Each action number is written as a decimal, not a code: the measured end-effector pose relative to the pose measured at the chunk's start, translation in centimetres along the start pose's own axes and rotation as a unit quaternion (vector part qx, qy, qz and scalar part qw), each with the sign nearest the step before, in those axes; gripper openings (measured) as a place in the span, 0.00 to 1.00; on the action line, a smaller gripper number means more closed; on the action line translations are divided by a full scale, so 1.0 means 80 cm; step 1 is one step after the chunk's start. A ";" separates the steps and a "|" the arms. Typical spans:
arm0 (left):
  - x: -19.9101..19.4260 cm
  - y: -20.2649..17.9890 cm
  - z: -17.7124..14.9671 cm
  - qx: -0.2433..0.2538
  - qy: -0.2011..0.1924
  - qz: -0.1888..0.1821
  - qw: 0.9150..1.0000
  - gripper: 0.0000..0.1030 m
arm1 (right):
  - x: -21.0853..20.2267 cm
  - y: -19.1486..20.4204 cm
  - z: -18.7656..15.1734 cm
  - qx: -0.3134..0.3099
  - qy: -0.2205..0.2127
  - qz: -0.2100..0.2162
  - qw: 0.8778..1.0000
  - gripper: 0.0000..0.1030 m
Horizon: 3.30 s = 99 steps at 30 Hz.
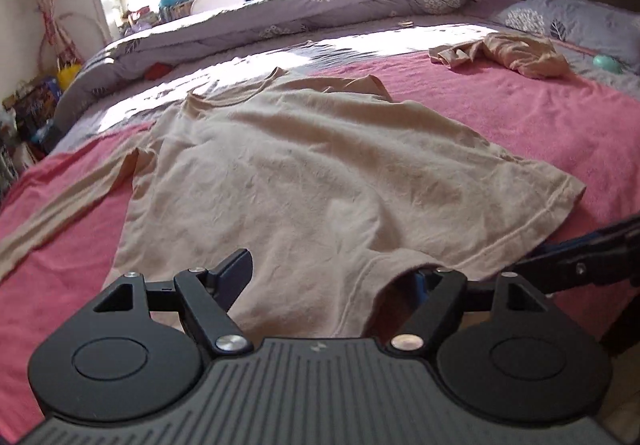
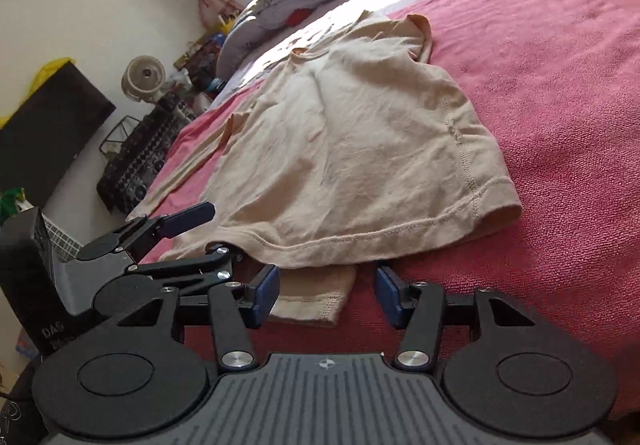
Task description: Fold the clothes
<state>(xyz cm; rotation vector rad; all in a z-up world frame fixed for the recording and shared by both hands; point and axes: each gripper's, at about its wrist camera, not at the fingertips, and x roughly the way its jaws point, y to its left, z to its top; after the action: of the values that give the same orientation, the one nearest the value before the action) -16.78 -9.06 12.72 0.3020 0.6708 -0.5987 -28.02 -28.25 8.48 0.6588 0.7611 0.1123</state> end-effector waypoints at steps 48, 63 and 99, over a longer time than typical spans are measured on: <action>-0.015 0.059 -0.024 -0.108 0.029 -0.021 0.994 0.89 | -0.043 -0.156 0.164 -0.123 -0.076 -0.430 0.891 0.66; -0.071 0.106 -0.076 -0.077 0.055 0.143 0.985 0.90 | 0.032 0.016 0.005 -0.444 -0.081 -0.350 0.821 0.84; -0.062 0.111 -0.085 -0.087 0.059 0.147 0.984 0.96 | 0.003 0.017 0.021 -0.245 -0.210 -0.337 0.885 0.08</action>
<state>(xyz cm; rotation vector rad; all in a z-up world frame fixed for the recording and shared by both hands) -17.81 3.09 11.57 0.2686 0.7701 -0.2398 -26.56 -27.99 10.03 -0.0946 0.4732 -0.4569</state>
